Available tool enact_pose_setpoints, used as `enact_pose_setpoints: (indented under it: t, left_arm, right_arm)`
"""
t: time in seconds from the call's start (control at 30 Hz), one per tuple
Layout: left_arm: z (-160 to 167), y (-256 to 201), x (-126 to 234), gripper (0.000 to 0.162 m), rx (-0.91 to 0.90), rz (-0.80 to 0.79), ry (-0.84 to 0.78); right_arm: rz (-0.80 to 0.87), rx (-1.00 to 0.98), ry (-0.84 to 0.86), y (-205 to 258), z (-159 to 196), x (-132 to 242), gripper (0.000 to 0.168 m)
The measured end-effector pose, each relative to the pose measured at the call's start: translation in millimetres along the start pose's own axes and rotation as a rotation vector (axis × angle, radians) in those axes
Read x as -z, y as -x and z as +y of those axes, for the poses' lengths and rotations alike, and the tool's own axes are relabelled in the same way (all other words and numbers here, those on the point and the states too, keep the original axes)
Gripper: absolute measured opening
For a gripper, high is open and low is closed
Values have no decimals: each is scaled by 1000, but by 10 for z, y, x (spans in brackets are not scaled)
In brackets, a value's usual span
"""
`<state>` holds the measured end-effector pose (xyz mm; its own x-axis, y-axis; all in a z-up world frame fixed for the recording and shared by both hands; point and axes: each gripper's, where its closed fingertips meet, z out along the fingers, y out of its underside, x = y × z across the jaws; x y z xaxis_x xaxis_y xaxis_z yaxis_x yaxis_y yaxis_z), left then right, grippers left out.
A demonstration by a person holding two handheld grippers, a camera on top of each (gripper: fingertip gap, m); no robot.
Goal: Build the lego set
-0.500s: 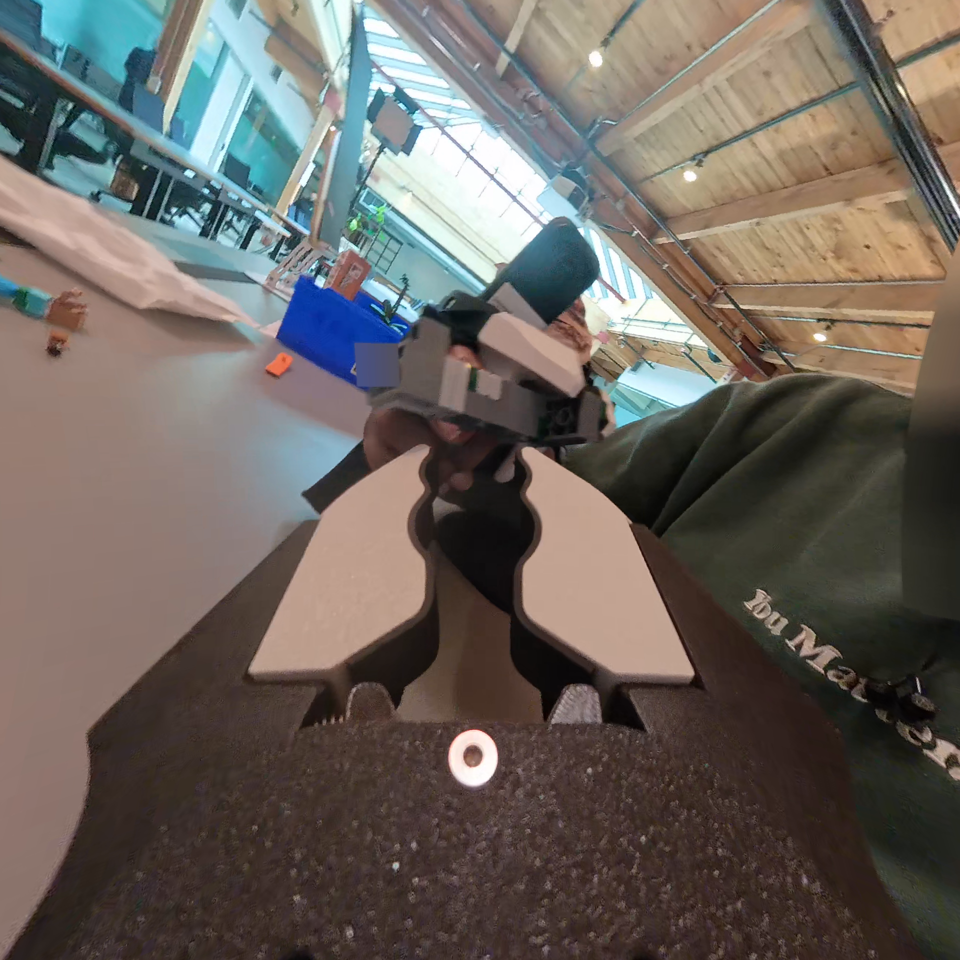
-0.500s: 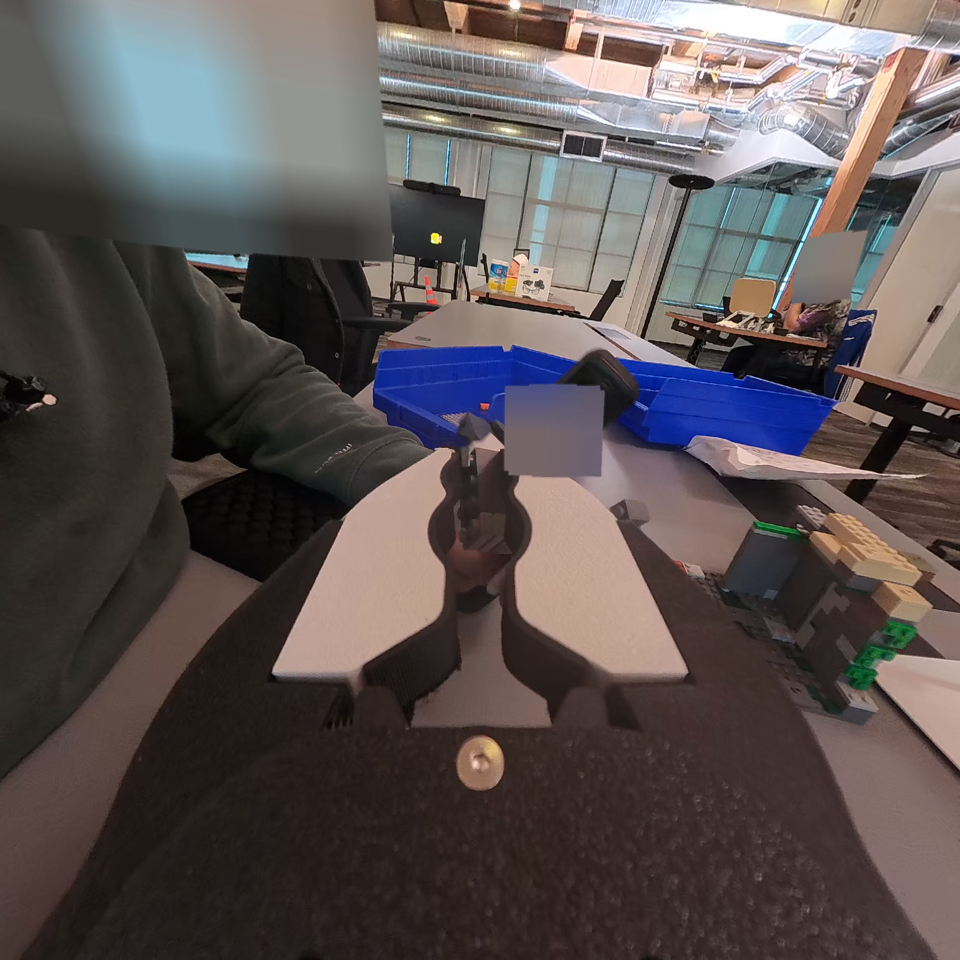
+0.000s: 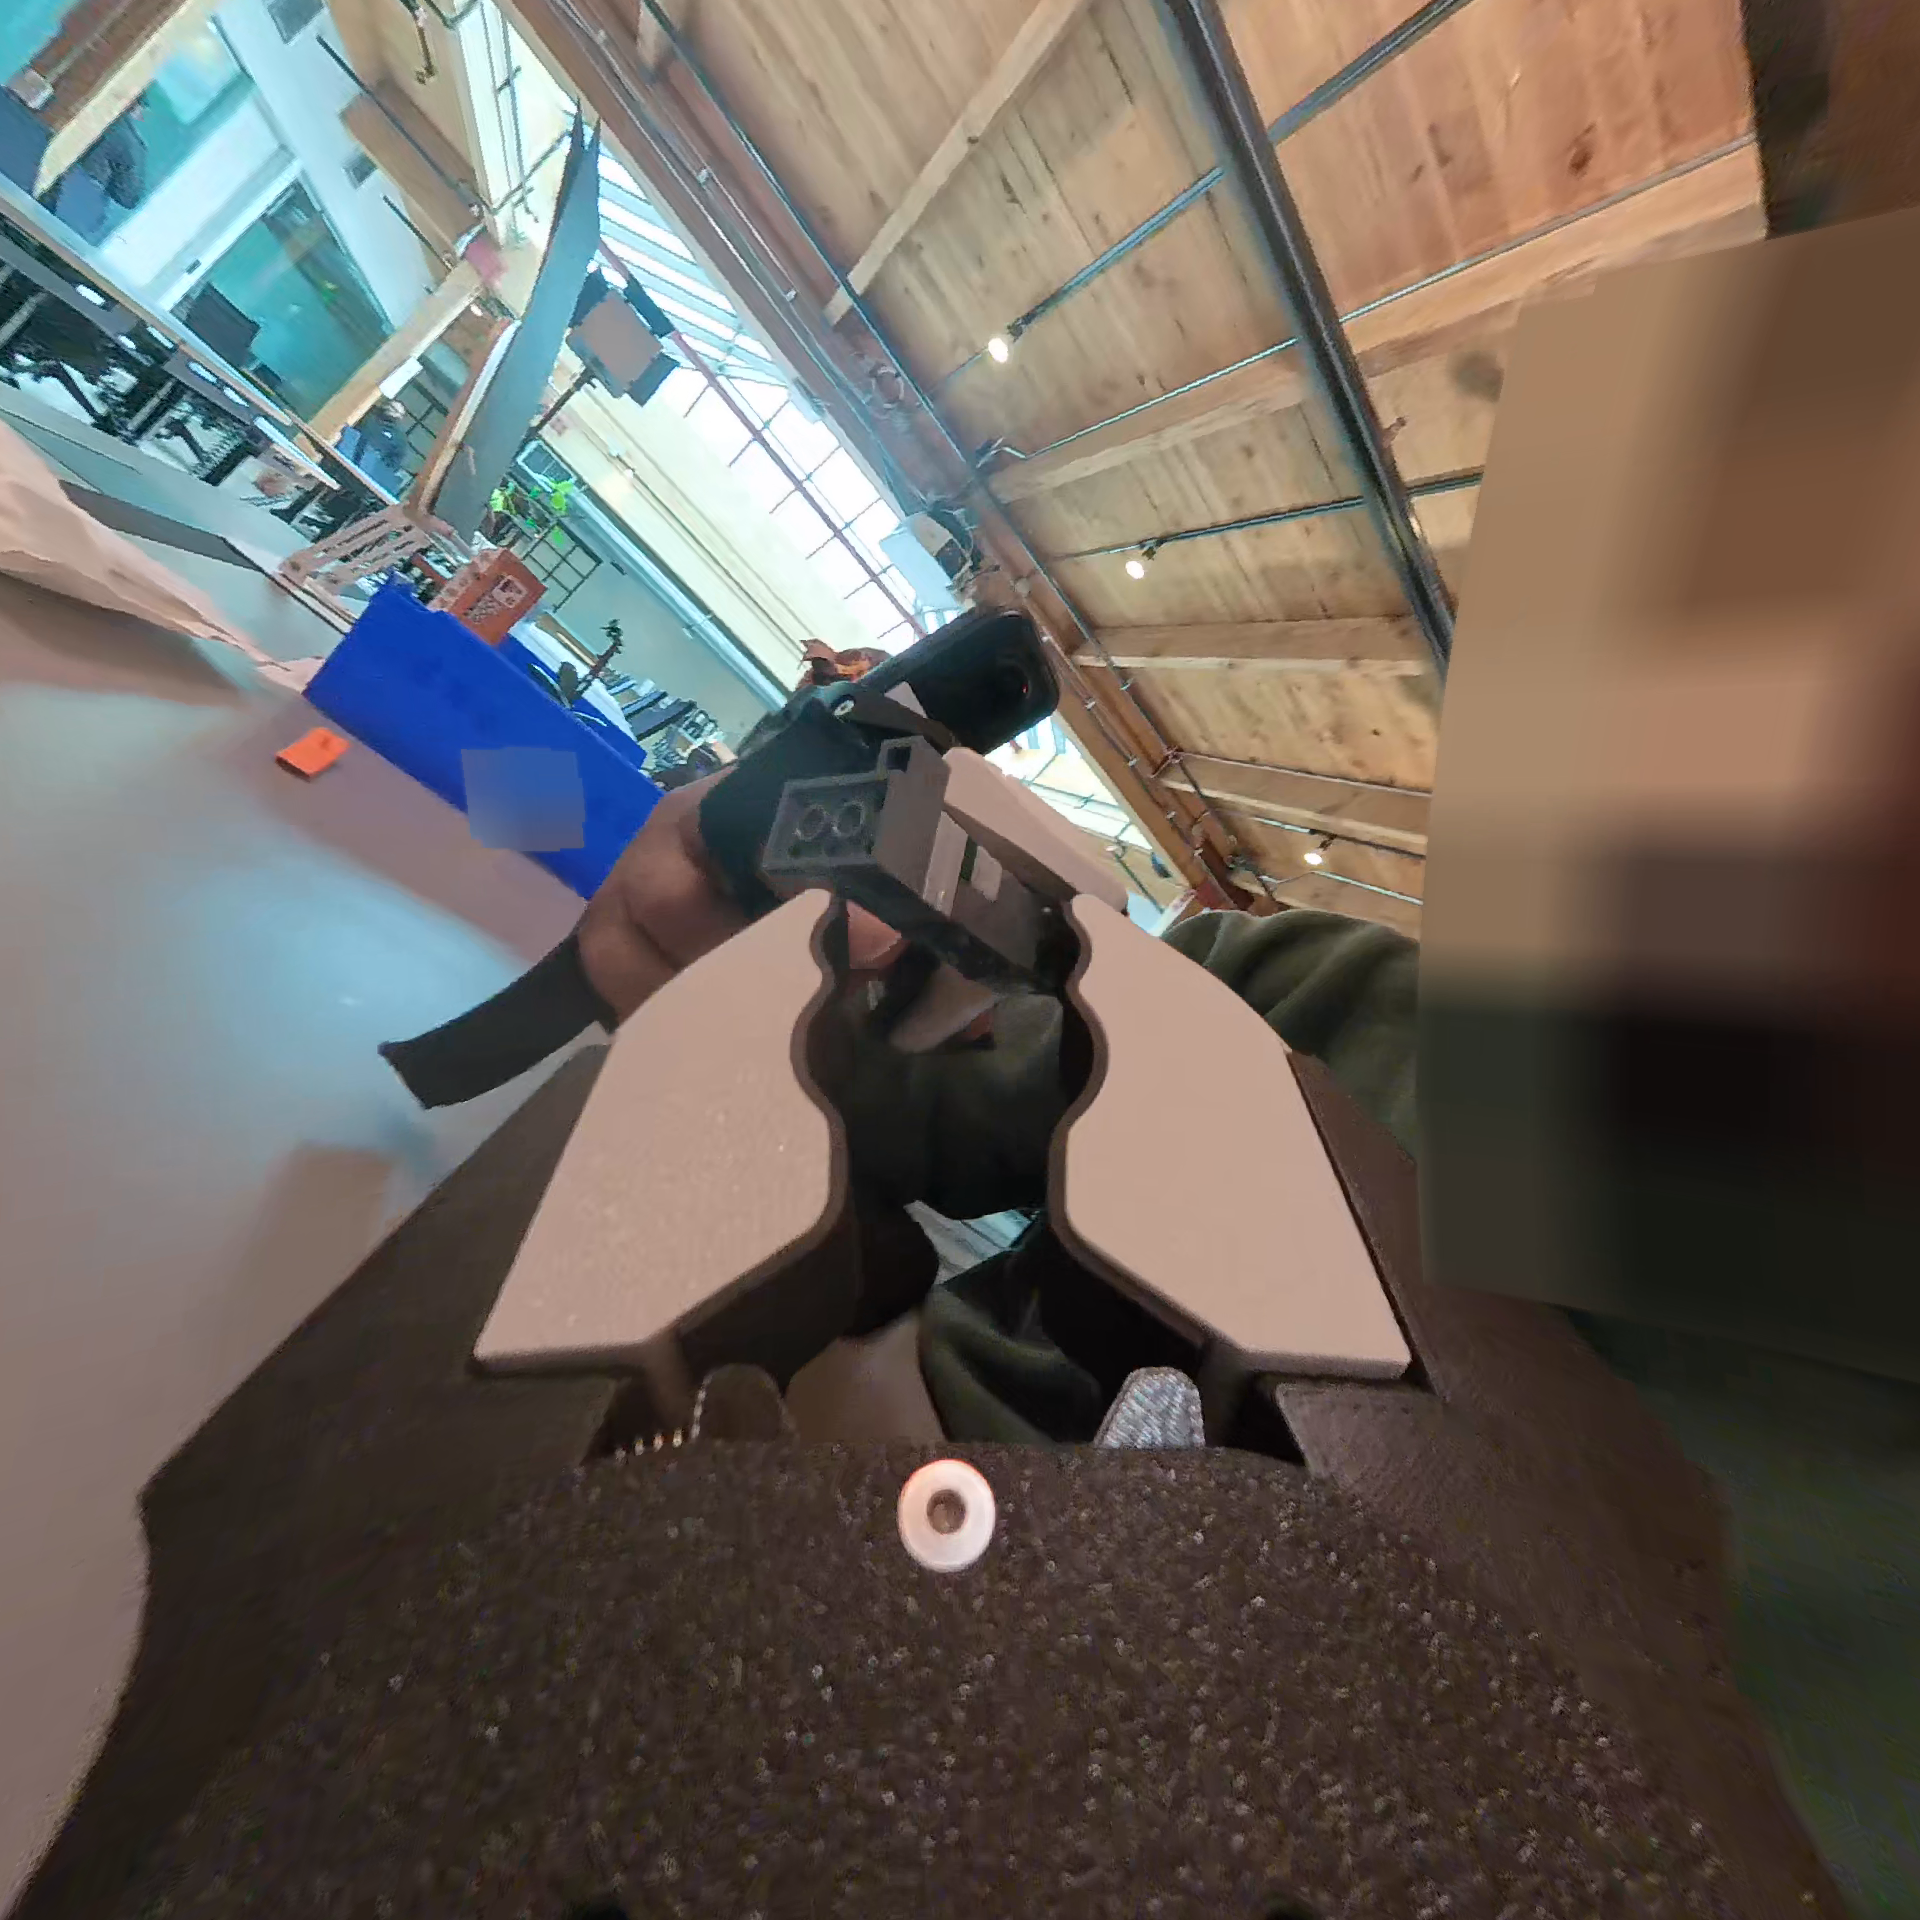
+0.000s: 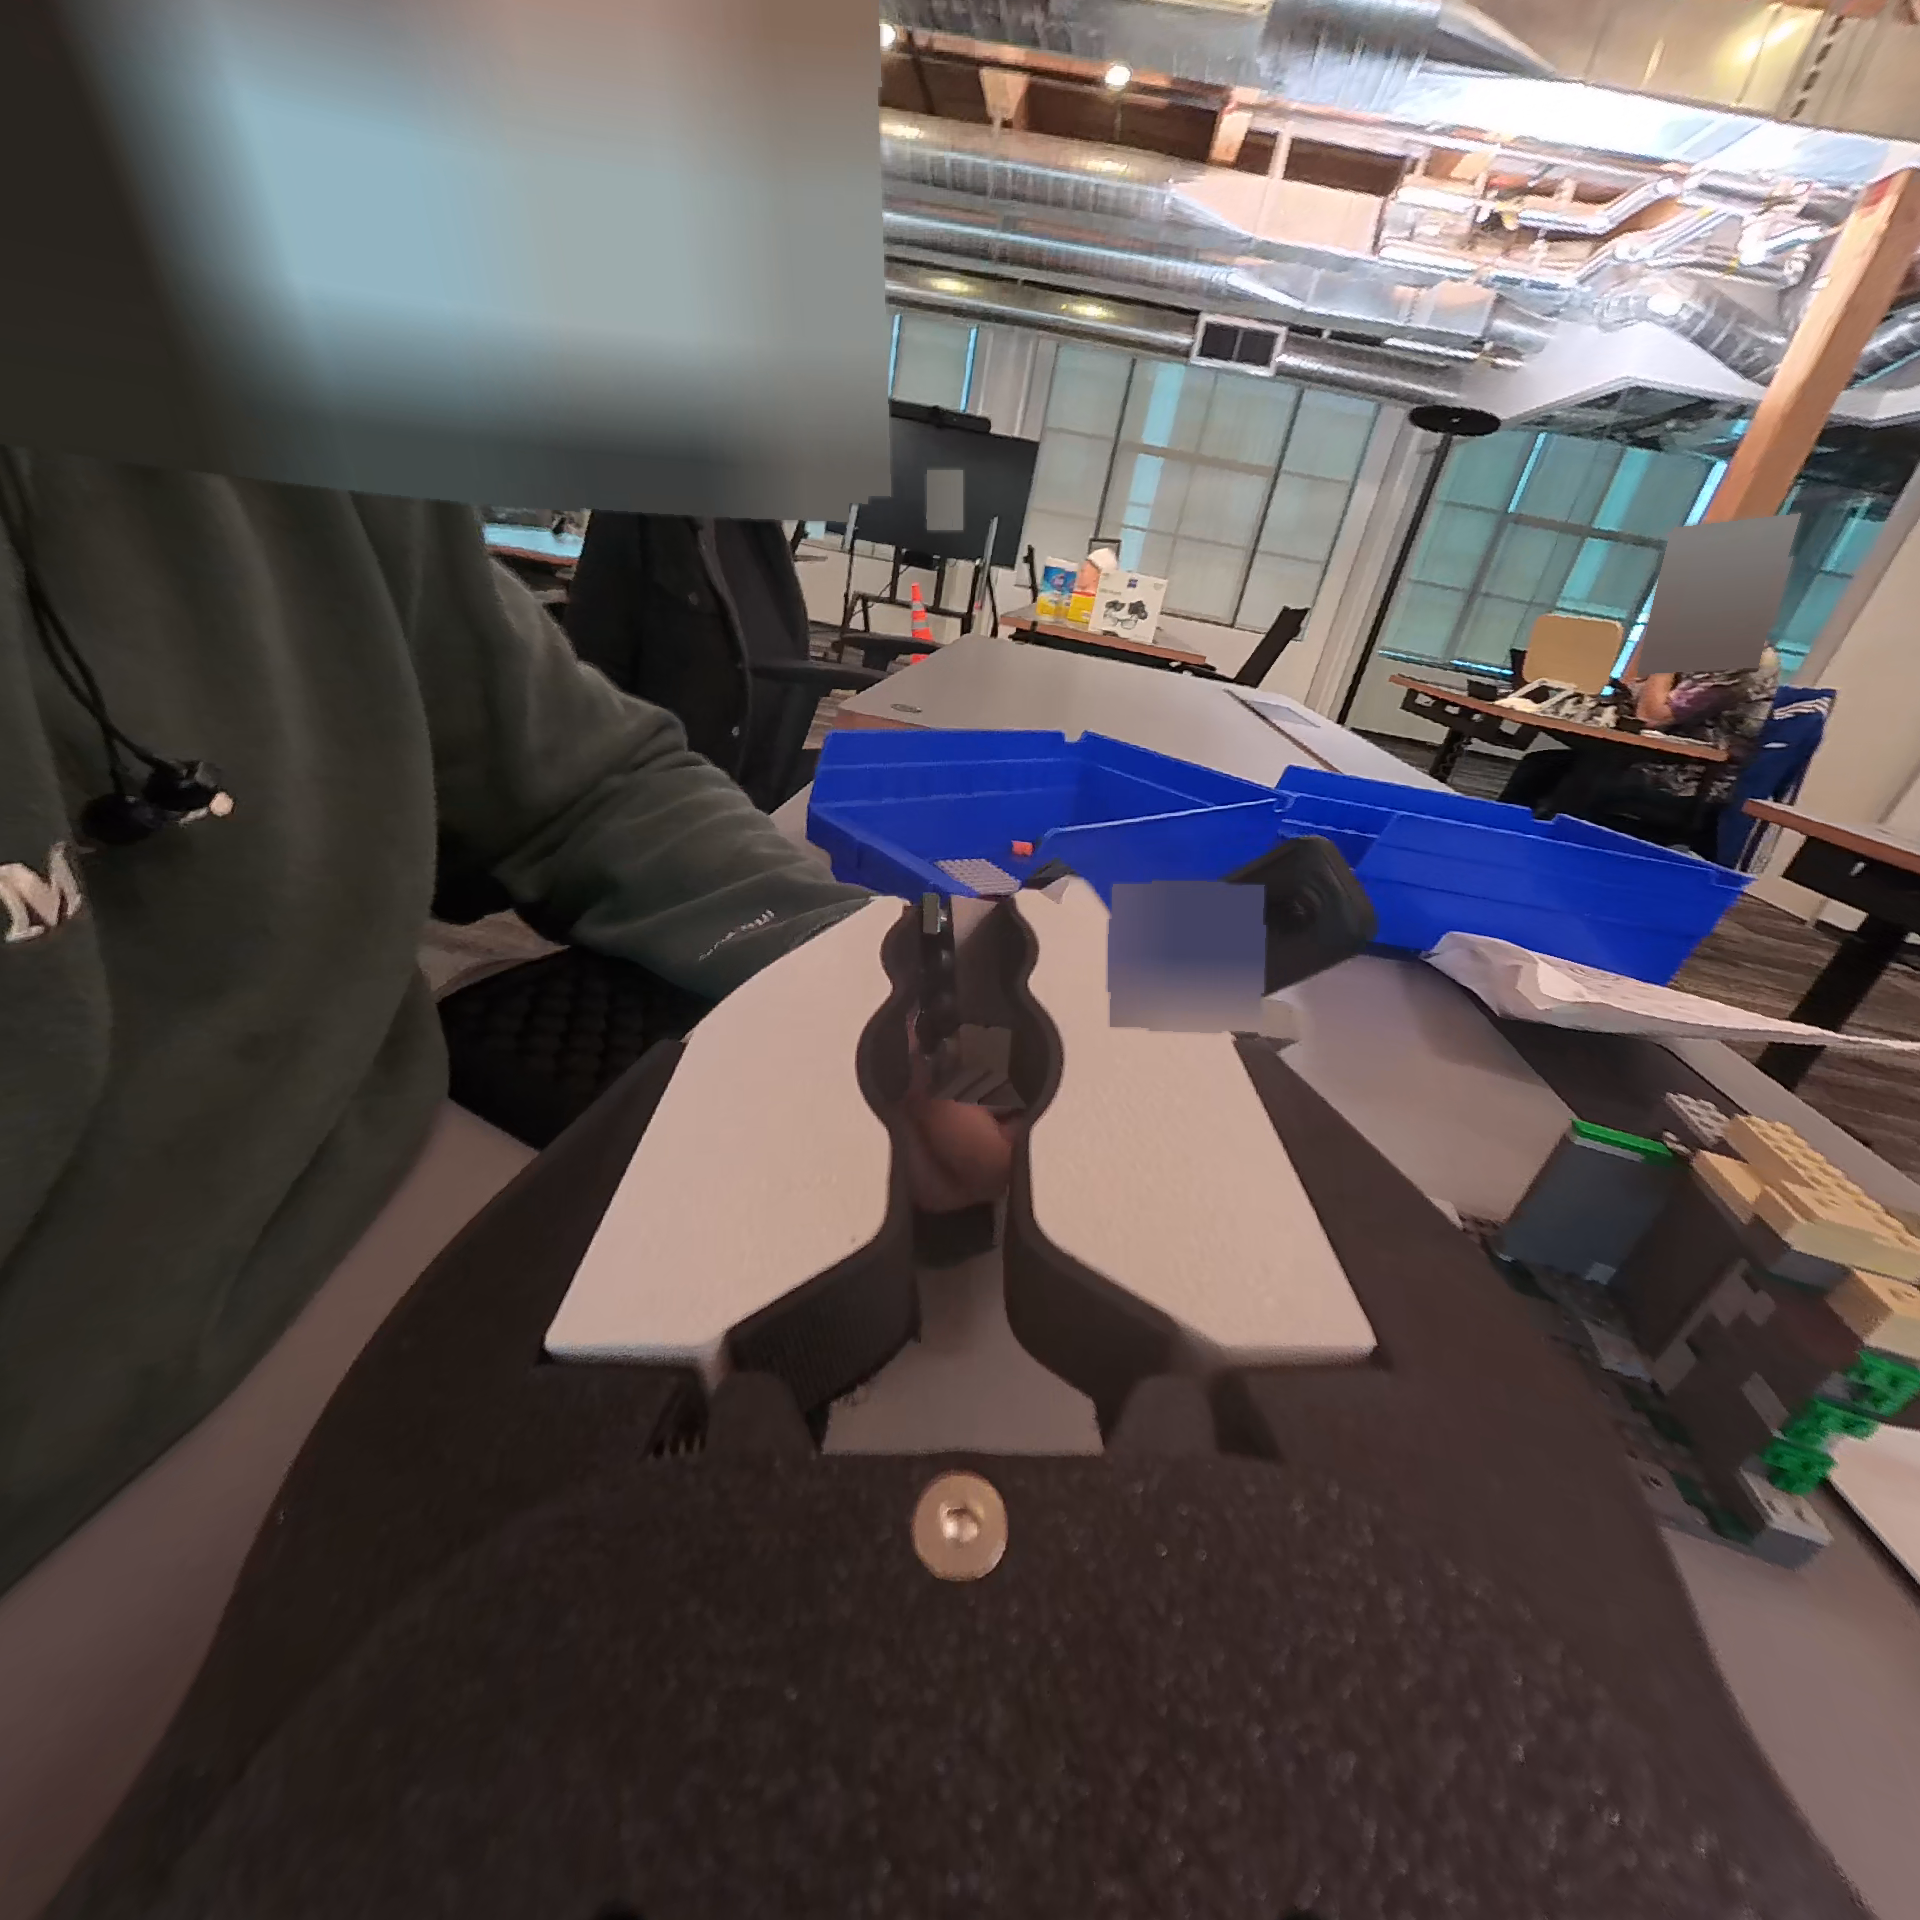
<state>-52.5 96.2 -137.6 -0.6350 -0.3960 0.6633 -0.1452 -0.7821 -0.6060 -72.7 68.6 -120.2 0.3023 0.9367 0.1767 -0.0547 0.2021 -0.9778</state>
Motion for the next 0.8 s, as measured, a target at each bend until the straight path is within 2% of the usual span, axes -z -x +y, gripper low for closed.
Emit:
enact_pose_setpoints:
  t: [0.1,0.23,0.43,0.53,0.63,0.8]
  left_arm:
    - [38,-4,-35,37,21,7,13]
    - [9,27,-14,27,57,-3,-14]
    - [25,-88,-89,38,96,64,-32]
    - [25,-197,-110,32,97,131,-35]
    - [-9,-197,-91,25,34,102,-49]
    - [-52,-56,-25,21,46,6,-52]
  right_arm:
    - [-10,11,7,27,19,-35,14]
    - [-16,33,13,42,45,-51,14]
    - [-42,89,-15,115,-59,-99,14]
    - [-56,104,-17,136,-88,-129,14]
    - [-55,96,-10,119,-69,-125,14]
    - [-19,77,65,22,39,-57,14]
